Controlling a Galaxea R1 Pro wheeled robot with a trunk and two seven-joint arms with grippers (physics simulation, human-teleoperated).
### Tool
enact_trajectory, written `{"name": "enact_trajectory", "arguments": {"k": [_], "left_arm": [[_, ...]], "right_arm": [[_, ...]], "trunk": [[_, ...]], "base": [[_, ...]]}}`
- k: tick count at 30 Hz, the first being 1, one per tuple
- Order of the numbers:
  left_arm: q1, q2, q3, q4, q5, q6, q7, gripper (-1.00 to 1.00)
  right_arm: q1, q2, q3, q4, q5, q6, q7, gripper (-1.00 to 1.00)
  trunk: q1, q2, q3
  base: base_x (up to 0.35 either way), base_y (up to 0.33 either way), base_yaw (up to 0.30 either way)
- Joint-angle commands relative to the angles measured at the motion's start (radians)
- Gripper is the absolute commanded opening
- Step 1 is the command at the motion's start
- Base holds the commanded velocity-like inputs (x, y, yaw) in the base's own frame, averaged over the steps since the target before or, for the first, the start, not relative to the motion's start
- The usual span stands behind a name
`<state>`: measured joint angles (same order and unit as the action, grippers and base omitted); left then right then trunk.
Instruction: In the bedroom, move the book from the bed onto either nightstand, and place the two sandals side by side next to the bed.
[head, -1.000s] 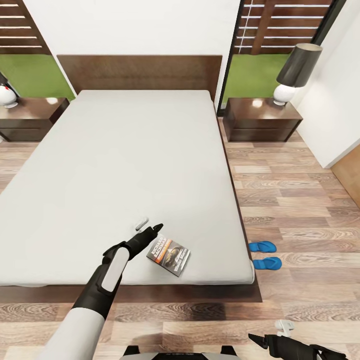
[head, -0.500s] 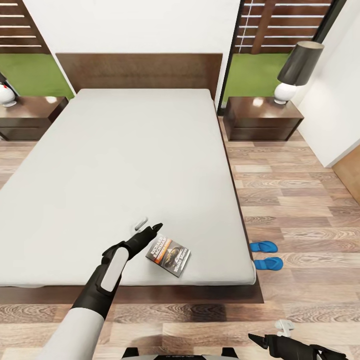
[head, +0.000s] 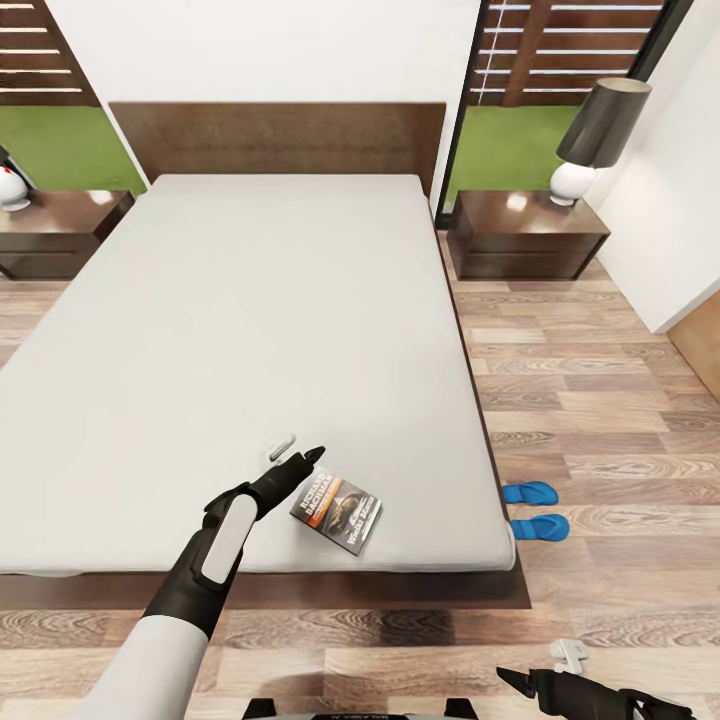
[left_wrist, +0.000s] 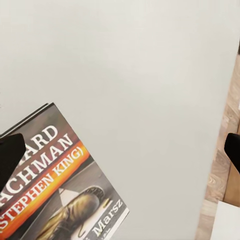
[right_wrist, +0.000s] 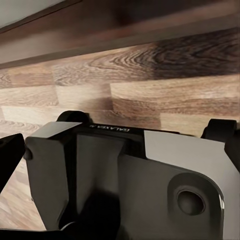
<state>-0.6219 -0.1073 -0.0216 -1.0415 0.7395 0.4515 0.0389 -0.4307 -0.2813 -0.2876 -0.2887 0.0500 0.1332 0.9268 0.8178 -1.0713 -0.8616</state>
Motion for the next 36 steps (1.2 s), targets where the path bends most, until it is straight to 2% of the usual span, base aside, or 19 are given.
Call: {"name": "enact_trajectory", "arguments": {"k": [1, 36], "left_arm": [[-0.001, 0.0, 0.0, -0.001, 0.009, 0.004, 0.004, 1.0], [0.0, 0.0, 0.0, 0.0, 0.009, 0.004, 0.004, 1.0]], "right_arm": [[0.0, 0.001, -0.008, -0.001, 0.005, 0.009, 0.006, 1.0], [0.0, 0.001, -0.008, -0.001, 0.005, 0.009, 0.006, 1.0]], "trunk": [[0.004, -0.008, -0.004], [0.138, -0.253, -0.114]], "base": [[0.0, 0.0, 0.0], [0.0, 0.0, 0.0]]}}
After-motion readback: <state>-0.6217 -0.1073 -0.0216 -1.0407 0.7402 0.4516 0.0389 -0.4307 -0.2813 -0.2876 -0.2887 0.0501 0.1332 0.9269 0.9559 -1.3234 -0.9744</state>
